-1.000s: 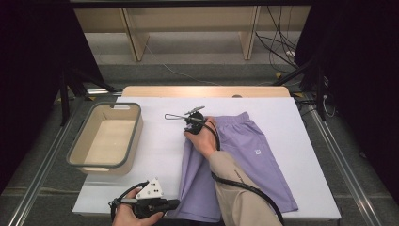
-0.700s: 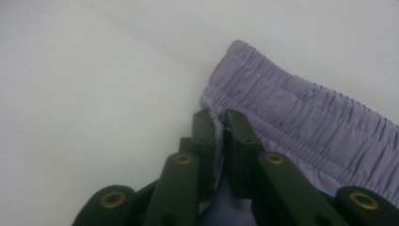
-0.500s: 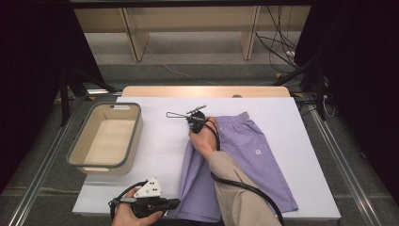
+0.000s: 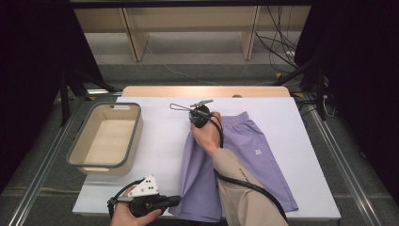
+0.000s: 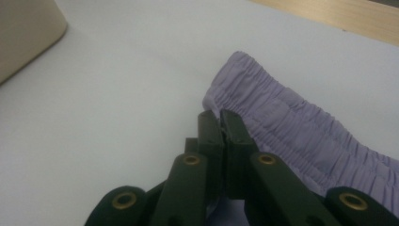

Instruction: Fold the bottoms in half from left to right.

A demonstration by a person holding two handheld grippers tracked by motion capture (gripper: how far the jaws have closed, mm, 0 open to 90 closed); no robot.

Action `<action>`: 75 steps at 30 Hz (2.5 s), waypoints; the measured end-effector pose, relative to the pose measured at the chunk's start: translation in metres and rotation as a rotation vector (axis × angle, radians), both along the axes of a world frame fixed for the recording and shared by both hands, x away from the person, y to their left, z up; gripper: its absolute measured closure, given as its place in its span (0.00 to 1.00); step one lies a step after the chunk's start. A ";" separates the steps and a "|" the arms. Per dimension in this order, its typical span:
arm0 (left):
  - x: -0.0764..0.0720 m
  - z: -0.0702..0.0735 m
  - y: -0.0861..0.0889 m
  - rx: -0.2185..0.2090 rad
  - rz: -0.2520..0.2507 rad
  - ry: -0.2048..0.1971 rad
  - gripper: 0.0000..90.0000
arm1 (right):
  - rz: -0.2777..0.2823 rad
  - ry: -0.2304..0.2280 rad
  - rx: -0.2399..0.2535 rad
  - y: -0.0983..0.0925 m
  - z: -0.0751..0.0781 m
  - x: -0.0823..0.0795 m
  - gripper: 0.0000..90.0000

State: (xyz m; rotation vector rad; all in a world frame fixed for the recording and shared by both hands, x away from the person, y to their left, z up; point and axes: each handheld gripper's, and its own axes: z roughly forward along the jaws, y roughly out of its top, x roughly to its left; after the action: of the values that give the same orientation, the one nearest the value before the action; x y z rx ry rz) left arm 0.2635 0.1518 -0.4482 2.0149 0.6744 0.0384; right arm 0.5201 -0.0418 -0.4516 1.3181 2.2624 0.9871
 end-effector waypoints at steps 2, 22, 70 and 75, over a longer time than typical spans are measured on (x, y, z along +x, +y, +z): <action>0.000 0.003 0.001 -0.017 0.002 -0.010 0.99 | -0.004 -0.004 0.014 -0.002 0.003 0.000 0.98; -0.001 0.025 0.008 -0.130 0.028 -0.110 0.99 | -0.004 -0.041 0.061 0.001 0.029 0.003 0.98; -0.004 0.055 0.029 -0.182 0.073 -0.202 0.99 | 0.012 -0.081 0.138 0.028 0.057 0.007 0.98; -0.005 0.057 0.028 -0.193 0.076 -0.213 0.99 | 0.014 -0.082 0.144 0.030 0.058 0.007 0.98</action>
State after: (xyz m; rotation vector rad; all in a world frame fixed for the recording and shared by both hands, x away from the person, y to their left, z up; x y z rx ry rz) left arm 0.2590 0.1797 -0.3916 1.7693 0.5952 0.2215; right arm 0.5268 -0.0116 -0.3936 1.2956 2.1775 1.2065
